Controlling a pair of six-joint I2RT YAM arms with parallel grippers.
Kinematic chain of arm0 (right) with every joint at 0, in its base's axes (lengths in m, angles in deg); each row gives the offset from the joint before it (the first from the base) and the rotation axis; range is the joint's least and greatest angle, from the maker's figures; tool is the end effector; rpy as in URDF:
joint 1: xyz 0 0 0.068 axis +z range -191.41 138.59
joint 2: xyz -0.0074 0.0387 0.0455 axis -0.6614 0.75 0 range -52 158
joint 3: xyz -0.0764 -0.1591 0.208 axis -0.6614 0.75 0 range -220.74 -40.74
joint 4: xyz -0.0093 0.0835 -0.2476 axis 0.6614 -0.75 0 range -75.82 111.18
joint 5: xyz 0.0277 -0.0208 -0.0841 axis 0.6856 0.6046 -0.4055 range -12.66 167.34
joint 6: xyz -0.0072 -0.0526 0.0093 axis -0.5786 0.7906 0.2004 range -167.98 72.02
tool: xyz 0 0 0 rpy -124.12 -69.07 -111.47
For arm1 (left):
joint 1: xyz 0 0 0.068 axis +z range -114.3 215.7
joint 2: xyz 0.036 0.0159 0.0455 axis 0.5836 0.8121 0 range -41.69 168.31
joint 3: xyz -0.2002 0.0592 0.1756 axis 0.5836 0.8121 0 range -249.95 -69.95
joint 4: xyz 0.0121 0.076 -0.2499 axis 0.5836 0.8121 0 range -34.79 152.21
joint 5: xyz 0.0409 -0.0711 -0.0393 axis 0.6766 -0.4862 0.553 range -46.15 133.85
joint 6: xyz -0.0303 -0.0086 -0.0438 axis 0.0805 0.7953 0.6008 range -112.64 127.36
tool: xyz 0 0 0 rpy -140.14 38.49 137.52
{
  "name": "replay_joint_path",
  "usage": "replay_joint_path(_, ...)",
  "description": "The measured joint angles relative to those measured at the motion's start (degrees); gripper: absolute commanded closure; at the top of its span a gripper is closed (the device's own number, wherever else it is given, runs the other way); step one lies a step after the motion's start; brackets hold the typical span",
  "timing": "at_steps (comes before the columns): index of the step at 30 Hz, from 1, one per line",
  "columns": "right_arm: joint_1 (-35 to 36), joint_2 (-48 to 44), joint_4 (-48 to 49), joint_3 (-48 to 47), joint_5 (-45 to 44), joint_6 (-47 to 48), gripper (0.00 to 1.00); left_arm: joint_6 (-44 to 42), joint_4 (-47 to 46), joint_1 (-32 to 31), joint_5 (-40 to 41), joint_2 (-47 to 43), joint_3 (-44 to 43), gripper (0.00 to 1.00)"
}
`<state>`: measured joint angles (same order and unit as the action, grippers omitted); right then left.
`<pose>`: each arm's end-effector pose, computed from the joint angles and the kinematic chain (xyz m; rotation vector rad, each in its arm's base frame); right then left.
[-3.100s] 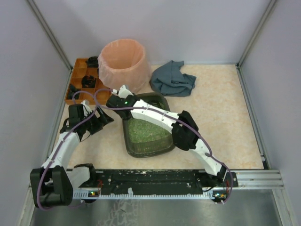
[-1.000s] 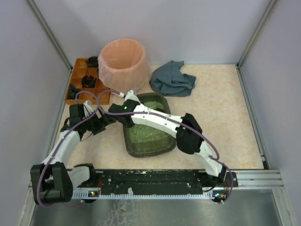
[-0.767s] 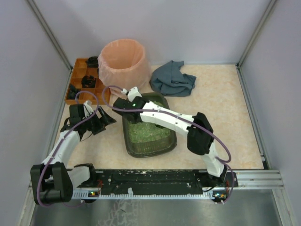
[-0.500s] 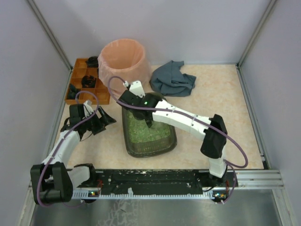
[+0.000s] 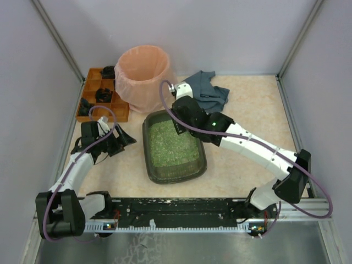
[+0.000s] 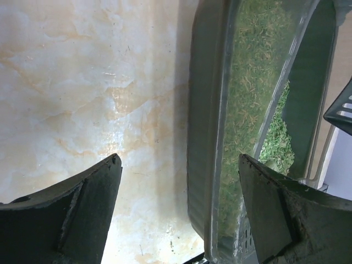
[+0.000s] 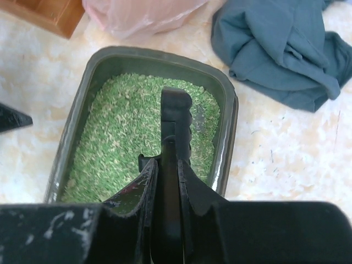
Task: Clean the litter box
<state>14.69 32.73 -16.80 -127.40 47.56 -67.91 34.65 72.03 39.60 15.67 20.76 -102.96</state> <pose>0.1951 0.2586 0.3829 -0.3809 2.0800 0.2178 0.2143 -0.0022 0.2033 -0.4088 2.3567 -0.7787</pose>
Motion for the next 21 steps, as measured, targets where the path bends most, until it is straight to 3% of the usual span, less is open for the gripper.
replay_joint_path(6, -0.8, -2.0, 3.2, 4.3, 8.4, 12.4, 1.00, -0.3, -0.4, -1.5, 0.2, -1.6, 0.2, 0.11)
replay_joint_path(15, -13.4, -1.0, 0.5, 2.9, 39.1, 22.7, 1.00, -0.3, -0.5, -7.5, 1.5, -7.0, 0.2, 0.16)
replay_joint_path(21, -15.8, 4.1, -3.0, -0.3, 58.1, 29.3, 1.00, -0.1, -0.1, -10.7, 2.3, -9.7, 0.2, 0.22)
